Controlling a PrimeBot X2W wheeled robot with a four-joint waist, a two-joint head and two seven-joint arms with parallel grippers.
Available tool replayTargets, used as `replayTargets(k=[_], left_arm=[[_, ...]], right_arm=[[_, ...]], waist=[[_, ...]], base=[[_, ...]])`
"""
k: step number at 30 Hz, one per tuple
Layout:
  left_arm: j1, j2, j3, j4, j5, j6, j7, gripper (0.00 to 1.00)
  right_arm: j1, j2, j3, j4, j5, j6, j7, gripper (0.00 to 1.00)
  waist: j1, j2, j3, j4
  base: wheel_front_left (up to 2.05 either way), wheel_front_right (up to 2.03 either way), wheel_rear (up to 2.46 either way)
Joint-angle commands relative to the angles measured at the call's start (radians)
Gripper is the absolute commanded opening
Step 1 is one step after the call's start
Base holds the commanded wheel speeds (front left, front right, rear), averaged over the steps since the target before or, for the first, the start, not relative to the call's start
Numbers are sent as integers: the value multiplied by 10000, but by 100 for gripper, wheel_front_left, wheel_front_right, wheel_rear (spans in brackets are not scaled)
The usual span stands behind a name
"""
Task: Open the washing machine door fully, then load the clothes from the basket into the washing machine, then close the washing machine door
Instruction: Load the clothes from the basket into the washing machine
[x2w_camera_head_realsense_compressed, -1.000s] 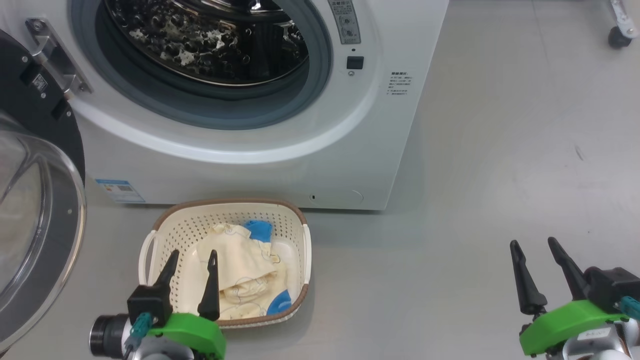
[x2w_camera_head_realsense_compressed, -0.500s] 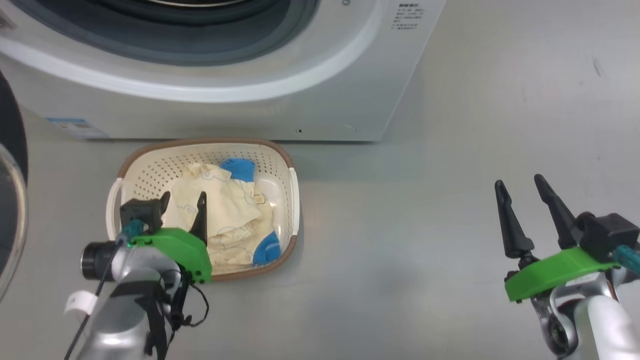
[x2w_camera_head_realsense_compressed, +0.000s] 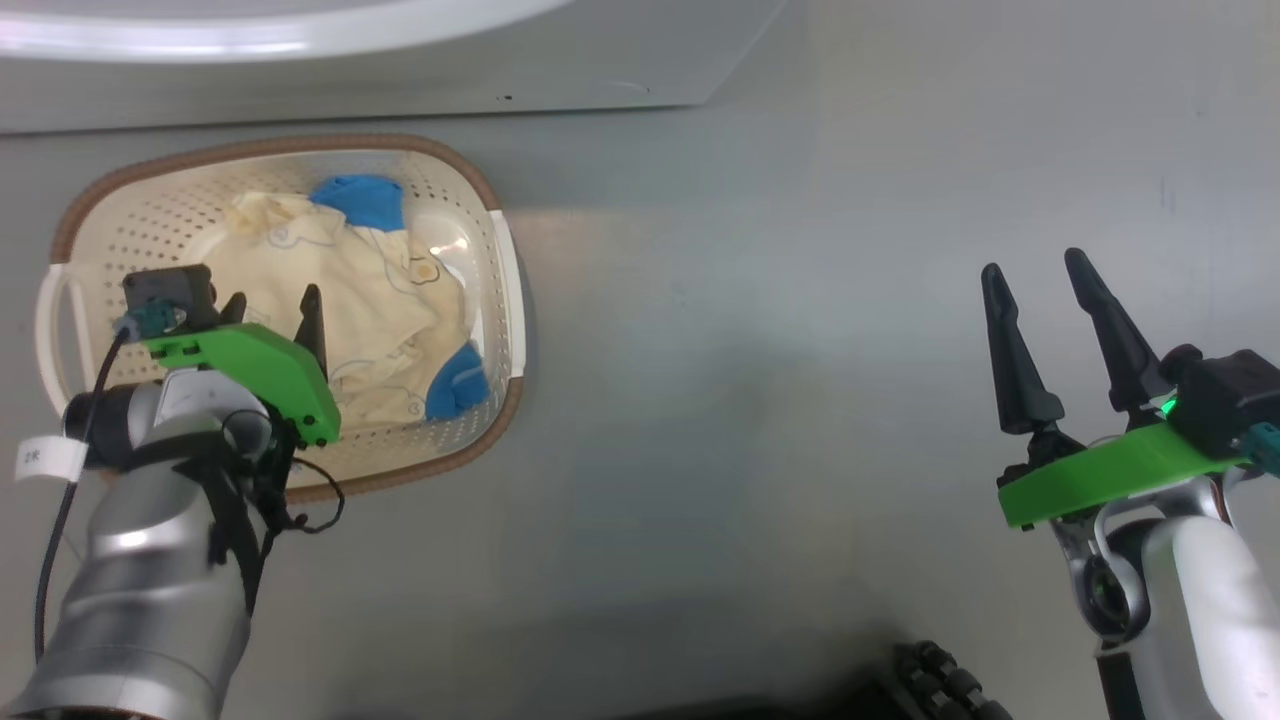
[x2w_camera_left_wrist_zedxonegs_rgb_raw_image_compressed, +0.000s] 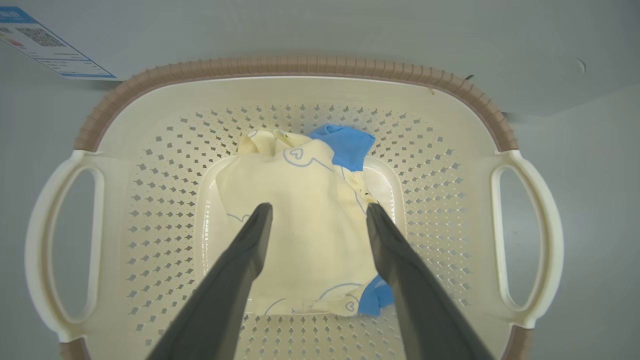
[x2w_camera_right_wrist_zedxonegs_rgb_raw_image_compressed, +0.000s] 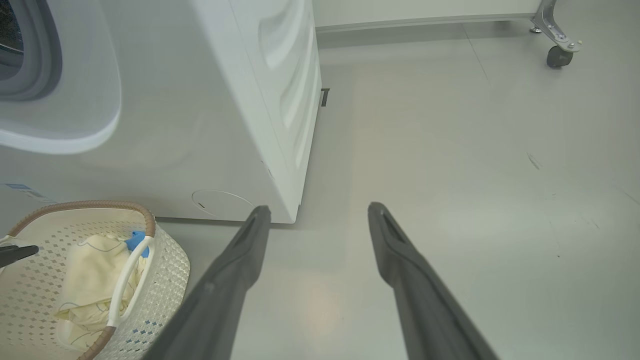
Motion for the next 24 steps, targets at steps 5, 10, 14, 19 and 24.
replayTargets(k=[5, 10, 14, 19, 24], left_arm=[[-559, 539, 337, 216, -356, -152, 371, 100], [-1059, 763, 467, 433, -594, -111, 898, 100], [-1362, 924, 655, 534, -820, 158, 1342, 100], [-1632, 1034, 830, 596, -1076, 405, 1995, 100], [-1791, 1186, 957, 625, -1276, 749, 2725, 100]], right_arm=[[-78, -152, 216, -474, 94, 0, -141, 100], [-146, -152, 285, -676, 151, 0, -169, 100], [-159, -152, 307, -814, 220, 0, -197, 100], [-131, -152, 353, -945, 275, 0, -248, 100], [-167, -152, 502, -961, 400, 0, -318, 100]], waist=[[-2, 1, 1412, -555], [-2, 1, 2126, -701], [-2, 1, 2568, -790], [-2, 1, 2945, -876], [-2, 1, 3158, -1028]], base=[[0, 0, 0], [0, 0, 0], [0, 0, 0], [0, 0, 0], [0, 0, 0]])
